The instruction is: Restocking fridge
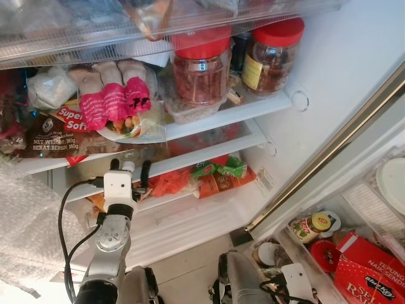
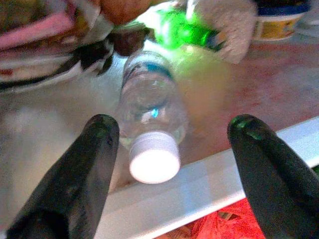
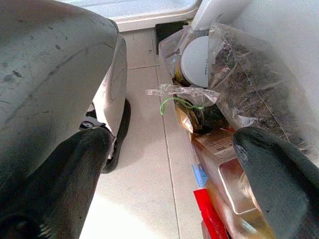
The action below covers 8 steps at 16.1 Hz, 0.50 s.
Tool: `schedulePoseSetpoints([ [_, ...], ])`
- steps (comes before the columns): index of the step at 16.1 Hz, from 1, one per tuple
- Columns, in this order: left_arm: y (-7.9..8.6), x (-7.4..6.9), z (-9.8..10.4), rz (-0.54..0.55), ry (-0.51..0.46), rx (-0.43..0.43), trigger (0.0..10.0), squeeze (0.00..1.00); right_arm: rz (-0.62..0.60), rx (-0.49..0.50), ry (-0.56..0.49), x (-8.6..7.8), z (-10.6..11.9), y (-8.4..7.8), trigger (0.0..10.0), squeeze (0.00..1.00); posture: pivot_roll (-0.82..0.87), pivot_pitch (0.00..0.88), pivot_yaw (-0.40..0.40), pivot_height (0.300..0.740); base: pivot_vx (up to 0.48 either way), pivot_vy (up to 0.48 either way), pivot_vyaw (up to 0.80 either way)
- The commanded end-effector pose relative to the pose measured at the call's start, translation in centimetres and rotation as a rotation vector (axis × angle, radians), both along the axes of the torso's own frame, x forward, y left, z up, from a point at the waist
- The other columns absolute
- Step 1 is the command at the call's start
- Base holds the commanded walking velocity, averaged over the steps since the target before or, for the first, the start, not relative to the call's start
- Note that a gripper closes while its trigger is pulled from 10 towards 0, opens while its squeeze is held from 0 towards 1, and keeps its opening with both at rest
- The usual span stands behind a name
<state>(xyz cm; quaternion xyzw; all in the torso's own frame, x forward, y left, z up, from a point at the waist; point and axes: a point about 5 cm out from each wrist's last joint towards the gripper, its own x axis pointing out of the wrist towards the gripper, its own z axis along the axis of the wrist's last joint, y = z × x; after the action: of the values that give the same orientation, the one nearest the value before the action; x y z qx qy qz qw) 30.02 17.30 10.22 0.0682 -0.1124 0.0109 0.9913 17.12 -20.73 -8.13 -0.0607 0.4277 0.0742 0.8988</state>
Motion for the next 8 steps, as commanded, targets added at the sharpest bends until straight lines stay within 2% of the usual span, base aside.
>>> schedulePoseSetpoints([
  [1,-0.4,-0.9,-0.2,-0.033,-0.001,0.034,10.0,1.0,0.024,0.018,0.072,-1.7,-0.9,0.6,10.0,0.0,-0.13,0.215,-0.04,0.626,0.0,0.0,0.0],
  [2,-0.6,-1.3,0.0,-0.044,-0.009,0.042,10.0,1.0,0.024,0.018,0.073,-1.7,-0.9,0.6,10.0,0.0,-0.13,0.214,-0.04,0.626,0.0,0.0,0.0],
  [3,-0.5,-1.7,0.1,-0.042,-0.018,0.05,10.0,0.0,0.024,0.018,0.073,-1.7,-0.9,0.6,10.0,0.0,-0.13,0.212,-0.038,0.626,0.0,0.0,0.0],
  [5,0.2,-2.4,0.2,-0.018,-0.032,0.052,10.0,0.0,0.023,0.018,0.073,-1.8,-0.9,0.6,10.0,0.0,-0.13,0.209,-0.036,0.626,0.0,0.0,0.0],
  [8,0.5,-3.5,-0.8,-0.013,0.029,0.057,10.0,0.0,0.022,0.018,0.073,-1.8,-0.9,0.6,10.0,0.0,-0.13,0.197,-0.035,0.626,0.0,0.0,0.0],
])
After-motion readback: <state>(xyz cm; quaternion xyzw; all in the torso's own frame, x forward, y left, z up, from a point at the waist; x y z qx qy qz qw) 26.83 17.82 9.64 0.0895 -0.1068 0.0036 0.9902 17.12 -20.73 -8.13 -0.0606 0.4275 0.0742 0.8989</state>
